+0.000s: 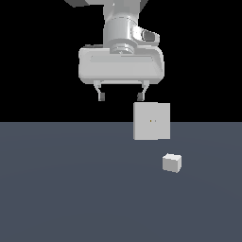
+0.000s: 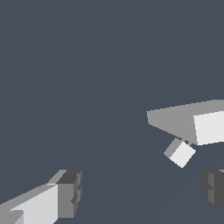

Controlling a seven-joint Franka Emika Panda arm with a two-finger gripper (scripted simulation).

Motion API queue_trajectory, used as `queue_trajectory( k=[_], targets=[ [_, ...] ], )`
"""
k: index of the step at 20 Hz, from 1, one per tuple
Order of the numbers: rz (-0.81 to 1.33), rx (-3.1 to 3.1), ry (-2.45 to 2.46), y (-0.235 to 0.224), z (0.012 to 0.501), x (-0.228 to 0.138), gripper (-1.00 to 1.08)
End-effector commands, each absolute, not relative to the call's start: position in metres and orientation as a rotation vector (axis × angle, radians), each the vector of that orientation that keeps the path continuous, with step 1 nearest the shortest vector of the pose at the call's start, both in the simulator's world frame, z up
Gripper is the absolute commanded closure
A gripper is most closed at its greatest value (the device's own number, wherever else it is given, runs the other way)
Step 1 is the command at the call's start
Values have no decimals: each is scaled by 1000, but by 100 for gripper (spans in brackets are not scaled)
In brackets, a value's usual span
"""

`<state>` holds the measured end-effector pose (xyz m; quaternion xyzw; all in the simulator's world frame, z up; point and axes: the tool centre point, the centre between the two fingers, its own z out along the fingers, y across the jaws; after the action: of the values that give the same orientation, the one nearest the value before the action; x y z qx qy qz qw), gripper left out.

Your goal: Plug the charger into the wall socket.

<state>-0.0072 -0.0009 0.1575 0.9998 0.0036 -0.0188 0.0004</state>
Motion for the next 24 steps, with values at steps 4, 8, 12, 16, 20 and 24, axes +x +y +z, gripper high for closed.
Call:
queue_trajectory(
  k=[4,8,12,16,20,24],
  targets=[
    [-54,3139,6,-2,157,-7,-92],
    [-33,3136,-18,-4,155,-8,-92],
    [6,3129,-62,-9,151,-10,-92],
    [62,3117,-125,-16,145,-12,-92],
    [134,3097,-206,-25,137,-15,-92],
    [216,3071,-298,-36,128,-18,-92]
  ],
)
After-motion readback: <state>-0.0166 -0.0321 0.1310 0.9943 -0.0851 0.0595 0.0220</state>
